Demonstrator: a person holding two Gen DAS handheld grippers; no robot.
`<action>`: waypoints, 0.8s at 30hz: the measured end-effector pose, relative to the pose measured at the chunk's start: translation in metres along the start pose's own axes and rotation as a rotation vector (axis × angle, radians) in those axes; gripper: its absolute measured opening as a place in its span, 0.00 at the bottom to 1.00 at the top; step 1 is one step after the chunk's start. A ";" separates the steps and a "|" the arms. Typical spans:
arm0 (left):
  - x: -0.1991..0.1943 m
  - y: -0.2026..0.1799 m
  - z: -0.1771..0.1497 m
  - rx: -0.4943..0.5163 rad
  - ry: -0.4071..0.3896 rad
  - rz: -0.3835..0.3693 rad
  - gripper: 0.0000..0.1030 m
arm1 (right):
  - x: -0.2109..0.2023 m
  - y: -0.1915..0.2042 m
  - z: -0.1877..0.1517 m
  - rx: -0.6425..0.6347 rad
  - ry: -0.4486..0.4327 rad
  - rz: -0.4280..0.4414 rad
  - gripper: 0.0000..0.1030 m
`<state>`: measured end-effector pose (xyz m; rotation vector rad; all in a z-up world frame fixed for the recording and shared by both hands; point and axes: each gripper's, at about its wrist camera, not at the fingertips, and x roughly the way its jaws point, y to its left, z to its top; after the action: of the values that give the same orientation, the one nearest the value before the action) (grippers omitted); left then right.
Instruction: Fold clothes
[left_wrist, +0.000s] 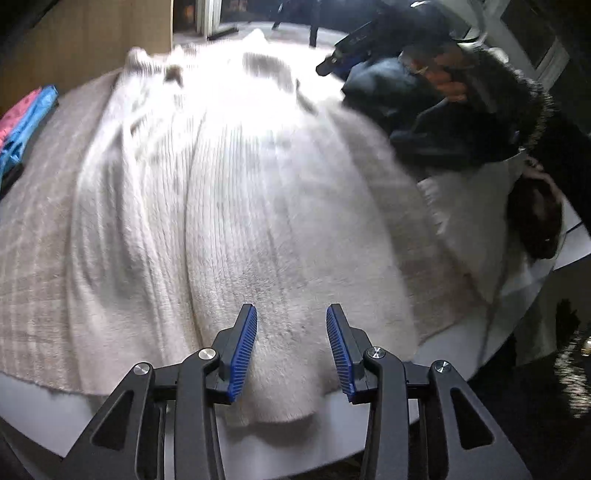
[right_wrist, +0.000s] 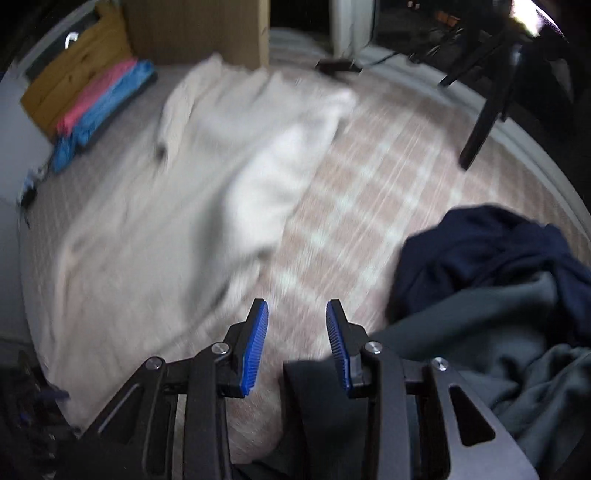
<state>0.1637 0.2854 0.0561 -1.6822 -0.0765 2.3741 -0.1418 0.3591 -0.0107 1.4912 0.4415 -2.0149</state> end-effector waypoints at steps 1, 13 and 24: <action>0.002 0.001 0.001 0.002 0.003 0.000 0.37 | 0.004 0.003 0.002 -0.011 -0.003 0.014 0.32; 0.004 -0.011 0.004 0.044 0.007 0.018 0.44 | 0.017 0.001 0.036 -0.008 -0.042 0.122 0.36; -0.014 0.006 0.012 -0.064 0.000 -0.068 0.04 | 0.019 -0.019 0.050 -0.049 -0.025 0.075 0.09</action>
<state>0.1558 0.2776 0.0720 -1.6790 -0.2084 2.3452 -0.1950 0.3395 -0.0144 1.4309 0.4154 -1.9490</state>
